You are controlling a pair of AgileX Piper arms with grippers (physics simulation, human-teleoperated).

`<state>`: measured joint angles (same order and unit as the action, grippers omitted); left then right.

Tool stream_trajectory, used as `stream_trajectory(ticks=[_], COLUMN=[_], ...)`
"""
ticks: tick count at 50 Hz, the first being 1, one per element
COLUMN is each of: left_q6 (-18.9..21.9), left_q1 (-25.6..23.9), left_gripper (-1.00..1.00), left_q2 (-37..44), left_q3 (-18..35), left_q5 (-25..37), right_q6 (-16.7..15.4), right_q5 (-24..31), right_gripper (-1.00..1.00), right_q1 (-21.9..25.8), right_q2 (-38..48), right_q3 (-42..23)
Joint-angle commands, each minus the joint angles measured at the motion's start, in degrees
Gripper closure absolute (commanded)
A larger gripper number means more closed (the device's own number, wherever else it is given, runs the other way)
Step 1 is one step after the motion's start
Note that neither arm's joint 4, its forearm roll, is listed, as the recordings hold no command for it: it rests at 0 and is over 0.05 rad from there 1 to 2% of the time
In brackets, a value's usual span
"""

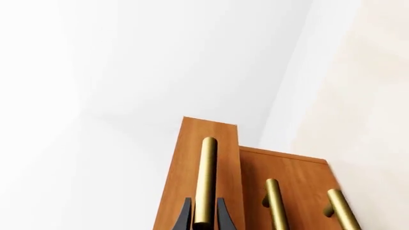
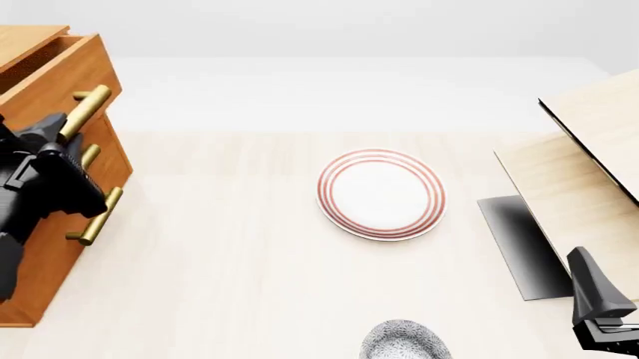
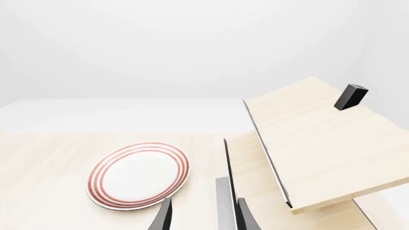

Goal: Open the top drawer of the cabinet and put the bowl in it.

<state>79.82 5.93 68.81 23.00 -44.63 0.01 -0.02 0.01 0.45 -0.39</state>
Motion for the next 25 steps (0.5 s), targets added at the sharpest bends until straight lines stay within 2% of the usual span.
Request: stream_trajectory(ticks=[1, 13, 25], left_q6=[0.93, 1.7, 2.02], left_q1=[-2.73, -5.78, -8.84], left_gripper=[1.0, 1.0, 1.0], left_q2=[-0.82, 1.25, 0.32], left_q3=[-0.71, -0.44, 0.82], left_q5=[1.25, -0.45, 1.29], right_q6=[-0.01, -0.01, 0.0], right_q5=[-0.04, -0.04, -0.04], right_gripper=[-1.0, -1.0, -1.0], right_q1=[0.0, -0.01, 0.0], right_q2=[-0.05, -0.06, -0.07], right_q3=[0.1, 0.1, 0.1])
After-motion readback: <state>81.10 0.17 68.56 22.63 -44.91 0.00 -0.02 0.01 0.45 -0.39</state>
